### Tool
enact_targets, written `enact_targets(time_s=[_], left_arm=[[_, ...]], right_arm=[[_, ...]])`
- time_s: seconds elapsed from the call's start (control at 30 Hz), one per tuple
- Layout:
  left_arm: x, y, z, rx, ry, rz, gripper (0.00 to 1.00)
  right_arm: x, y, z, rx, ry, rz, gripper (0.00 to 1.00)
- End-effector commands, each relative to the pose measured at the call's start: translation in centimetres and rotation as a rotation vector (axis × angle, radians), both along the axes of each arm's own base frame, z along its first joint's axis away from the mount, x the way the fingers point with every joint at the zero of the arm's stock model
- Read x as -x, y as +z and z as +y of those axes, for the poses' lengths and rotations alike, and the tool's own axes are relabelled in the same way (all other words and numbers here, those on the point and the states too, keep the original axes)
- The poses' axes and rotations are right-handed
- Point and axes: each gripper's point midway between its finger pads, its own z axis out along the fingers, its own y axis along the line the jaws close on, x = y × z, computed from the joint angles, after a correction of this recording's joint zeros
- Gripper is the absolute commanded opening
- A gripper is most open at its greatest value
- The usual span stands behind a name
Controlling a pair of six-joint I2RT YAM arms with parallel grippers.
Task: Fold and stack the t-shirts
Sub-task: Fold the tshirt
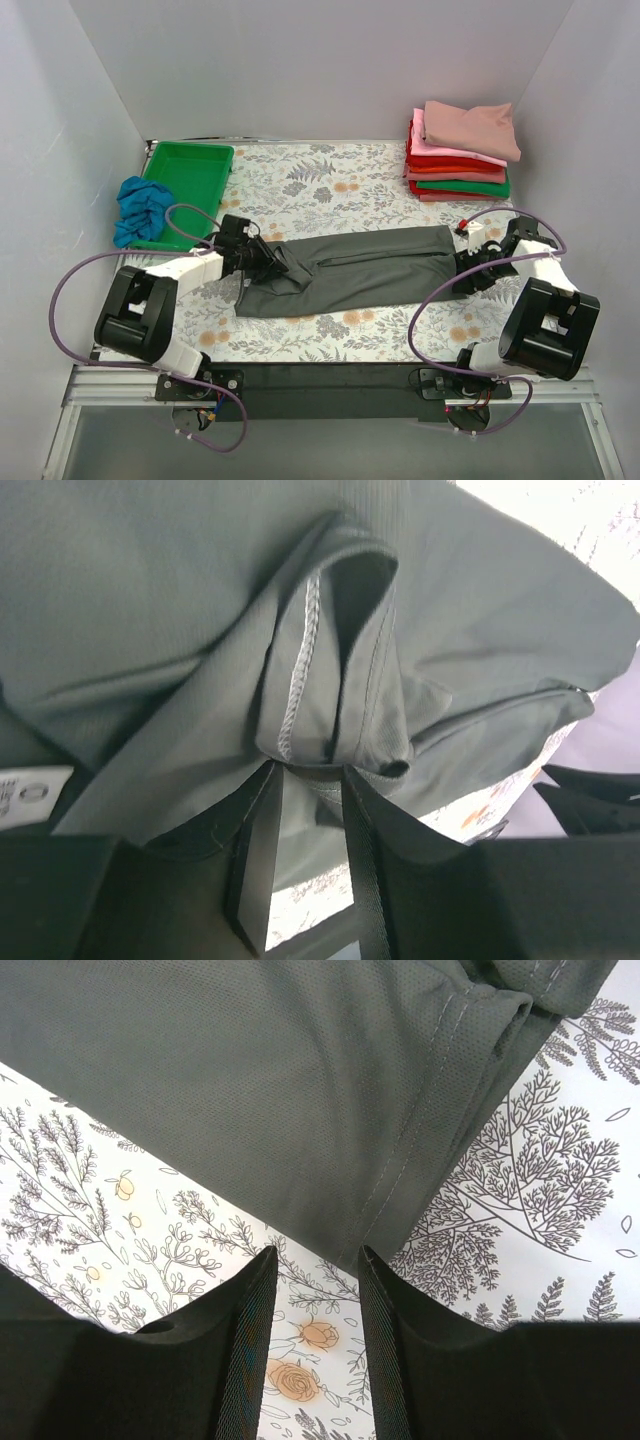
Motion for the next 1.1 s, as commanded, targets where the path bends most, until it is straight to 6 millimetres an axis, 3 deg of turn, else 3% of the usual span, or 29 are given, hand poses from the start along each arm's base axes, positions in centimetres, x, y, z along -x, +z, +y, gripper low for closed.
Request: enact_targets(time_s=[0.0,0.03,0.07,0.3,0.53,0.7,0.77,0.8,0.83,0.87,0.9,0.93,0.97,1.0,1.03,1.07], left_arm=[[-3.1,2.2,-1.5,0.048,0.002,-0.081,0.11],[-3.2,2.2,-1.5,0.048,0.002,-0.081,0.11],[-3.3,1.9,-1.7,0.056,-0.007,-0.074,0.0],[-5.9,3.7,-3.6,0.103,-0.07,-0.123,0.0],[-7.4,3.5,-6.0,0.168,-0.185,-0.105,0.0],[-7.1,3.6,-7.2,0.174,-0.308,-0.121,0.32],[-8.1,4.7,-6.4,0.078,-0.329,-0.187,0.36],[-8.1,4.6,-5.3,0.004,-0.324,-0.181,0.38],[-10.1,6.6,-2.4,-0.192,-0.25,-0.28,0.39],[-10.4,7.0,-2.4,-0.203,-0.268,-0.303,0.39],[-10.3,7.4,-1.0,-0.272,-0.242,-0.307,0.4],[-10.9,10.0,1.1,-0.364,-0.171,-0.386,0.43],[-10.5,10.7,2.1,-0.404,-0.164,-0.411,0.46],[-10.0,11.7,3.2,-0.449,-0.133,-0.437,0.5],[-9.3,14.2,4.5,-0.473,-0.081,-0.493,0.71],[-8.4,14.0,6.5,-0.519,0.007,-0.476,0.83]], right_arm=[[-0.3,0.7,0.6,-0.032,0.003,-0.046,0.45],[-0.3,0.7,0.6,-0.032,0.003,-0.046,0.45],[-0.3,0.8,0.6,-0.031,0.003,-0.049,0.45],[-0.5,1.2,0.7,-0.034,0.001,-0.06,0.45],[-0.8,1.6,0.6,-0.033,0.0,-0.072,0.45],[-1.0,2.3,0.9,-0.044,0.047,-0.101,0.45],[-1.1,2.9,1.7,-0.065,0.094,-0.122,0.45],[-1.1,3.3,2.1,-0.066,0.136,-0.132,0.46],[-1.0,3.9,4.2,-0.09,0.23,-0.151,0.49],[-1.2,4.1,4.2,-0.088,0.232,-0.158,0.49],[-1.1,4.4,6.1,-0.094,0.32,-0.169,0.5],[-1.0,4.6,7.2,-0.097,0.379,-0.181,0.53],[-1.1,5.0,8.4,-0.099,0.435,-0.2,0.55],[-1.3,5.7,10.9,-0.113,0.544,-0.229,0.56],[-1.6,6.8,12.6,-0.158,0.603,-0.267,0.61],[-1.9,7.0,13.9,-0.19,0.646,-0.269,0.64]])
